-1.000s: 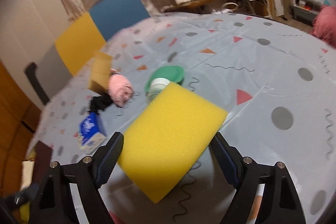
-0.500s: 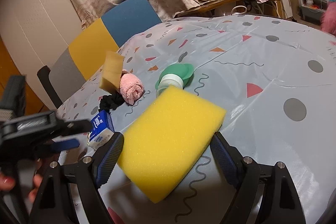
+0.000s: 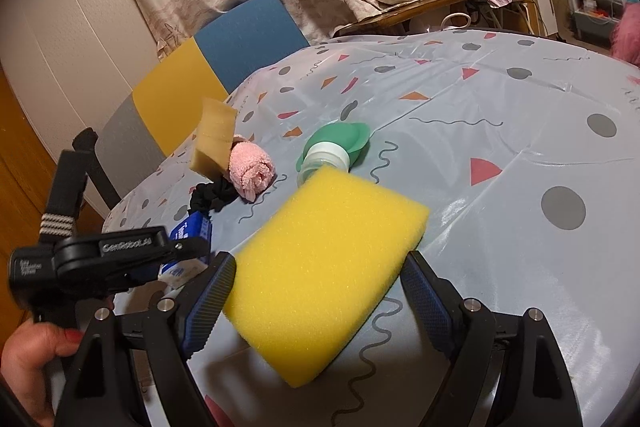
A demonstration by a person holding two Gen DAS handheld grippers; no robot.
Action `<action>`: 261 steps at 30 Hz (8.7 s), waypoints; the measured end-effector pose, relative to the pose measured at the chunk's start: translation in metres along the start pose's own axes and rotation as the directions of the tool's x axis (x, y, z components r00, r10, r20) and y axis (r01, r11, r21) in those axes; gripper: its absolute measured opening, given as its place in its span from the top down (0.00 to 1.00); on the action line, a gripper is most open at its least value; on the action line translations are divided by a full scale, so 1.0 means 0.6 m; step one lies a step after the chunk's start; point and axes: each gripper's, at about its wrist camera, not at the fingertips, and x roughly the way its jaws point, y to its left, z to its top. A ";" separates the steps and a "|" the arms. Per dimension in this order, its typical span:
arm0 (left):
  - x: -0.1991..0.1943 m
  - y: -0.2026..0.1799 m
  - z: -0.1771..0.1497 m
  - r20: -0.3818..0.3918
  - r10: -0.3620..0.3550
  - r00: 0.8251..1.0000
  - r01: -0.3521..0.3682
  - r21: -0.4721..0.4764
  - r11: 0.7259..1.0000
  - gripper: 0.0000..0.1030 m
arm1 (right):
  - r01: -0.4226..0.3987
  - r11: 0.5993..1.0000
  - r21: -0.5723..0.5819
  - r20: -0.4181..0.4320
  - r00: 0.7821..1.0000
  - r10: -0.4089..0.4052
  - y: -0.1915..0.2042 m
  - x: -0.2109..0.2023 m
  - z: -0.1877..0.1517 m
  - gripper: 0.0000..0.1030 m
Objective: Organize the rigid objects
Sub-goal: 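Reach the left gripper to the blue Tempo tissue pack and grasp it, then carry the Tempo tissue pack into the gold tray and open the left gripper, then lower the yellow sponge into the gold tray and open the right gripper, then move the right gripper to the green-lidded white jar and grasp it, then grasp the small yellow sponge cube with the left gripper while the right holds the jar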
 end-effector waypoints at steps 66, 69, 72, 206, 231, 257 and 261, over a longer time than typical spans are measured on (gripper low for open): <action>-0.335 0.388 -0.296 0.224 0.047 0.973 0.021 -0.289 0.957 0.73 | 0.131 0.982 -0.134 -0.035 0.990 -0.137 0.034 0.012 -0.007 0.18; -0.347 0.415 -0.312 0.257 0.045 0.965 0.046 -0.341 0.939 0.72 | 0.133 0.982 -0.136 -0.035 0.990 -0.139 0.034 0.012 -0.007 0.18; -0.359 0.410 -0.316 0.285 0.060 0.957 0.038 -0.324 0.945 0.71 | 0.136 0.981 -0.139 -0.037 0.989 -0.142 0.035 0.012 -0.007 0.18; -0.463 0.550 -0.377 0.404 0.144 0.903 0.090 -0.508 0.856 0.27 | -0.418 0.734 -0.535 -0.416 0.887 0.202 0.695 0.020 -0.241 0.01; -0.400 0.331 -0.294 0.314 -0.076 0.946 0.137 -0.175 0.975 0.27 | -0.110 0.920 -0.376 -0.235 0.972 0.020 0.336 -0.021 -0.079 0.01; -0.302 0.177 -0.186 0.170 -0.133 0.976 0.145 -0.059 0.988 0.27 | 0.267 0.928 -0.262 -0.138 0.941 -0.310 0.052 0.191 0.137 0.23; -0.284 0.145 -0.157 0.157 -0.155 0.975 0.162 -0.030 0.986 0.27 | 0.248 0.927 -0.280 -0.154 0.942 -0.299 0.051 0.203 0.133 0.35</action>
